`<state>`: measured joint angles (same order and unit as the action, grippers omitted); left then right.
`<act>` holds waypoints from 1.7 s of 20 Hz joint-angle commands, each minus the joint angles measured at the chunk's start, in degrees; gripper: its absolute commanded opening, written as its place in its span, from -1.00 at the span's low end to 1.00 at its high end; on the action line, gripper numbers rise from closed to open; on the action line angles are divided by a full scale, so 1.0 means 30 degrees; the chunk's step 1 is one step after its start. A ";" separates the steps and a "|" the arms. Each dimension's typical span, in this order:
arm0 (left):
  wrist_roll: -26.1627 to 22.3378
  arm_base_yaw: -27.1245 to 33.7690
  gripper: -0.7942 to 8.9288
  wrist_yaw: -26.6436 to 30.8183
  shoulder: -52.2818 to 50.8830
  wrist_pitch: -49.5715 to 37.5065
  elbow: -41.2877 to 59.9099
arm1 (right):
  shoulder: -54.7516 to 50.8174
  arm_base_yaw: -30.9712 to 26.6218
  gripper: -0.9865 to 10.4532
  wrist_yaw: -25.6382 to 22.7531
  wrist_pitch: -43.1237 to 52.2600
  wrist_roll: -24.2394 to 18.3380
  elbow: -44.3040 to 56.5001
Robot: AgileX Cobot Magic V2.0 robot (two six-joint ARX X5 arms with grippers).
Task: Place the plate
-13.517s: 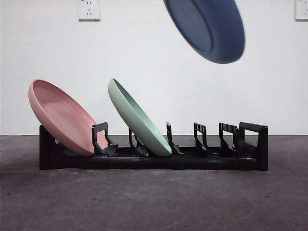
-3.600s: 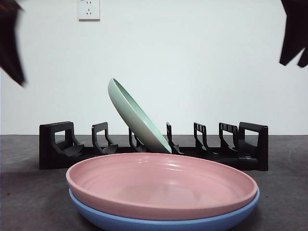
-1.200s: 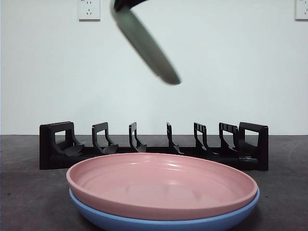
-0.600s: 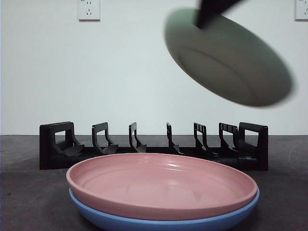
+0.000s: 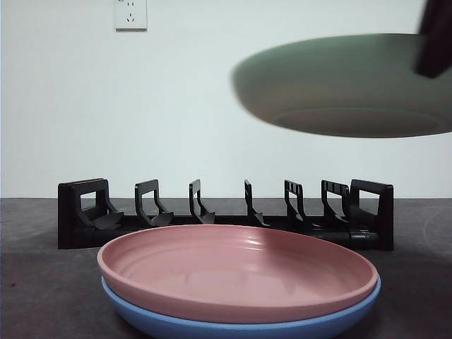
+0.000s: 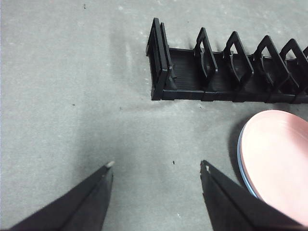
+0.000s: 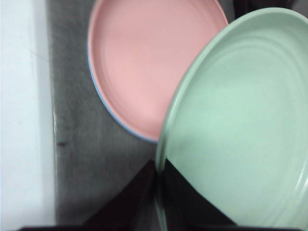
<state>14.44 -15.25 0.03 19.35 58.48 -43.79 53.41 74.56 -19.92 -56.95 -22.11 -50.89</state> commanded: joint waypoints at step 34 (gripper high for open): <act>-0.0080 -0.0029 -0.26 0.0058 0.0029 -0.0357 -0.0357 | 0.5034 -0.3118 -0.45 0.4473 0.5821 0.3592 -0.2106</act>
<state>14.41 -15.25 0.03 19.35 58.06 -43.79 68.12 64.93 -6.22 -39.68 -14.17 -56.64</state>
